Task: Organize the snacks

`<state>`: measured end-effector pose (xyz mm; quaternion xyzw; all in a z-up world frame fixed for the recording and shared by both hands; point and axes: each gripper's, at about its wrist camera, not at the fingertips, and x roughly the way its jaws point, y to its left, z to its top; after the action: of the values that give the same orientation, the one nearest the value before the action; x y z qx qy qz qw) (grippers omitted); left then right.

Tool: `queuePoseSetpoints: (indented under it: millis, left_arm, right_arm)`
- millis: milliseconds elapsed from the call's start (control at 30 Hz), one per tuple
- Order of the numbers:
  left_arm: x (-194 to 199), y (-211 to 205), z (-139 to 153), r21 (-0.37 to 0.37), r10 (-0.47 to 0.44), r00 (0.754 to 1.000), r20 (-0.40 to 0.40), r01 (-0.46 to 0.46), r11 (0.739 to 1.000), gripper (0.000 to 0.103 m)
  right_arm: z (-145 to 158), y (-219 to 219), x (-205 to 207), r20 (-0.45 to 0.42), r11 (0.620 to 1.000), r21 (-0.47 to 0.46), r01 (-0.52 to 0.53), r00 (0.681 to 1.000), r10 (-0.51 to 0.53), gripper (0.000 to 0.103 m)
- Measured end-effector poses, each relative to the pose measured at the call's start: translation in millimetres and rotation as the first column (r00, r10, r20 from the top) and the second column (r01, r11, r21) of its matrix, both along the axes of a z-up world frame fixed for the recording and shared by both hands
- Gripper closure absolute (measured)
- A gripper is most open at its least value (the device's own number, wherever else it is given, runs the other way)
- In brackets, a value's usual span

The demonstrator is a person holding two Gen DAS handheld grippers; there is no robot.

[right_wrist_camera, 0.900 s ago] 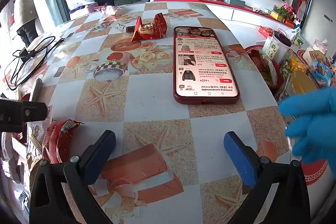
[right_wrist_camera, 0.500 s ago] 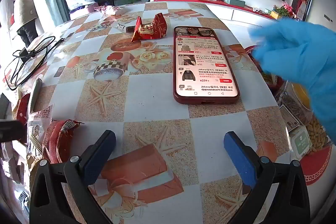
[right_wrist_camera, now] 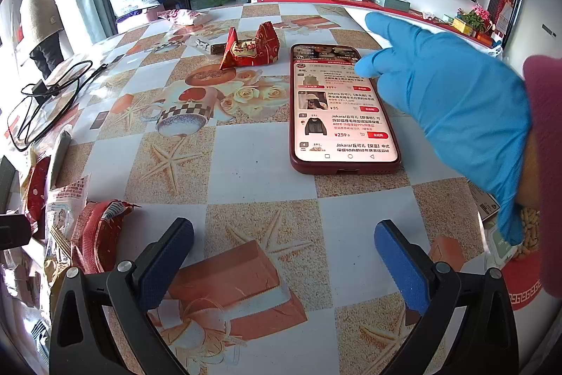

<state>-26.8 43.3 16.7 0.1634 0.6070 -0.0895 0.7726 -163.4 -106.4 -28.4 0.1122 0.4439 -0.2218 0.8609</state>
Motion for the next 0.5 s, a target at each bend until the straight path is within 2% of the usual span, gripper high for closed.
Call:
queuePoseSetpoints:
  millis: [500]
  left_arm:
    - [5.7, -0.7, -5.7, 0.004, 0.015, 1.0, -0.014, -0.015, 1.0, 0.0]
  right_arm:
    - [0.0, 0.0, -0.1, 0.0, 1.0, 0.0, 0.0, 1.0, 0.0, 0.0]
